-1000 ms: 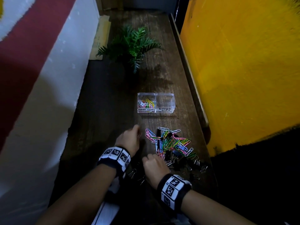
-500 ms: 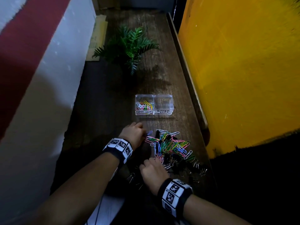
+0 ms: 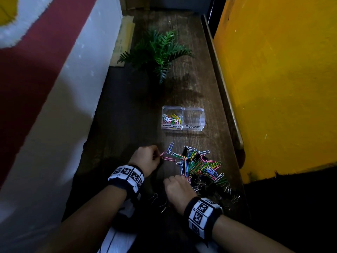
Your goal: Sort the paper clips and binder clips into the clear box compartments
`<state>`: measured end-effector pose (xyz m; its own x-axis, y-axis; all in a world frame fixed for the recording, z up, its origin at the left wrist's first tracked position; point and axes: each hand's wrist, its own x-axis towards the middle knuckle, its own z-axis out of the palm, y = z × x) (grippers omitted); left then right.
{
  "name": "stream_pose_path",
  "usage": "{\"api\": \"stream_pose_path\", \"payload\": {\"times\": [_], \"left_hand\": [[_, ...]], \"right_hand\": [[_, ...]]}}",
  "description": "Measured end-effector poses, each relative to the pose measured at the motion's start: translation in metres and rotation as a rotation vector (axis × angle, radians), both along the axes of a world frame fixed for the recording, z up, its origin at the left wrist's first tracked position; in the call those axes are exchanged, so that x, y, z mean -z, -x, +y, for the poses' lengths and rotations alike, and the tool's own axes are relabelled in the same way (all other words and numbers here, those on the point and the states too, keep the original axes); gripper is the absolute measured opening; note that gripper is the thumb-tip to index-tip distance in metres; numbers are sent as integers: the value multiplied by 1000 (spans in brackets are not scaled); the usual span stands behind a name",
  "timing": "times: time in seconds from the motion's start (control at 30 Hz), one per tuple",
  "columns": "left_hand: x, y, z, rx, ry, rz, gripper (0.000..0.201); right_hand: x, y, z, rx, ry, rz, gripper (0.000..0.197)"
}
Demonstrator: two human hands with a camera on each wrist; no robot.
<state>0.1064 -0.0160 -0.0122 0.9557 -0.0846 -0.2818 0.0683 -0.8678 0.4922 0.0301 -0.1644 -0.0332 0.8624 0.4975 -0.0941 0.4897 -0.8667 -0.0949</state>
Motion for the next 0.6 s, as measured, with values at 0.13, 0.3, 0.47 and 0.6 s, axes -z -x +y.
{"api": "stream_pose_path", "payload": {"times": [0.13, 0.3, 0.47, 0.6], "left_hand": [[0, 10, 1, -49, 107, -66, 12], [-2, 13, 1, -132, 151, -40, 11], [-20, -3, -8, -177, 225, -103, 6], [-41, -45, -23, -199, 280, -218, 4]], "right_hand": [[-9, -5, -4, 35, -71, 80, 21], [-23, -26, -23, 326, -456, 375, 17], [-48, -68, -34, 621, -842, 415, 28], [-67, -125, -38, 709, -956, 356, 27]]}}
